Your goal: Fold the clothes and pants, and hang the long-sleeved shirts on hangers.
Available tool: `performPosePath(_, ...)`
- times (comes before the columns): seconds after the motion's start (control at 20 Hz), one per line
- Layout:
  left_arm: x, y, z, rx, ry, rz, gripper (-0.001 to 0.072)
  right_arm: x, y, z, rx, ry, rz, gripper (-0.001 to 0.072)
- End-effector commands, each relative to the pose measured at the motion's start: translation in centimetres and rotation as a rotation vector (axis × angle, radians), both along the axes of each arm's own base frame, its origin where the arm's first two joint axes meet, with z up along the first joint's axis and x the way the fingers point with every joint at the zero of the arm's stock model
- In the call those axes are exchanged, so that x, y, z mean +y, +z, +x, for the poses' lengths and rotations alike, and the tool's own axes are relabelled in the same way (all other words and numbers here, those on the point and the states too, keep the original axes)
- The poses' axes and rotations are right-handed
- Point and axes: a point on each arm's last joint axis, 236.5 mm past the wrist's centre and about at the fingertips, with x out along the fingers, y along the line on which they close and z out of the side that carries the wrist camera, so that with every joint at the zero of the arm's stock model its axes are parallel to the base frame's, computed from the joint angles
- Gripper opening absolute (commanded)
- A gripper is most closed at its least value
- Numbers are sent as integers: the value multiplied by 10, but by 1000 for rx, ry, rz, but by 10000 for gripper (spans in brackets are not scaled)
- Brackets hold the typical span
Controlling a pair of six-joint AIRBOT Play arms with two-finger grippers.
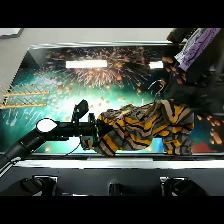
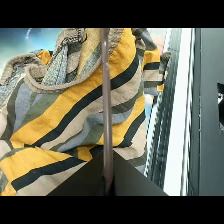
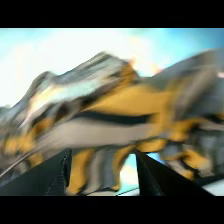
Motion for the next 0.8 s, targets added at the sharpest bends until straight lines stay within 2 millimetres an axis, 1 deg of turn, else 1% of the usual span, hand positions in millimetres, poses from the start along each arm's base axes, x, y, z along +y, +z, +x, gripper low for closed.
performPosePath(0.0,0,0,0,-1,0,-1,19,-40,-5,-8,87,-38,113,495)
performPosePath(0.05,0,0,0,-1,0,-1,19,-26,-2,4,62,183,152,480)
performPosePath(0.1,0,0,0,-1,0,-1,19,-15,6,13,-2,425,120,484)
performPosePath(0.15,0,0,0,-1,0,-1,19,-8,10,13,-43,652,33,486)
performPosePath(0.2,0,0,0,-1,0,-1,19,-6,8,10,-54,852,-98,488)
performPosePath(0.25,0,0,0,-1,0,-1,19,-2,9,9,-93,1099,-260,509)
performPosePath(0.3,0,0,0,-1,1,0,19,5,8,8,-119,1260,-338,561)
performPosePath(0.35,0,0,0,0,0,0,19,9,3,7,-117,1335,-342,560)
performPosePath(0.45,0,0,0,0,1,0,19,19,-9,12,-111,1382,-274,560)
performPosePath(0.55,0,0,0,0,1,0,19,32,-18,17,-143,1501,-242,559)
performPosePath(0.6,0,0,0,-1,1,0,19,32,-25,19,-136,1541,-236,553)
performPosePath(0.65,0,0,0,-1,1,0,19,31,-31,23,-121,1557,-233,518)
performPosePath(0.75,0,0,0,-1,1,0,19,30,-41,29,-103,1576,-215,518)
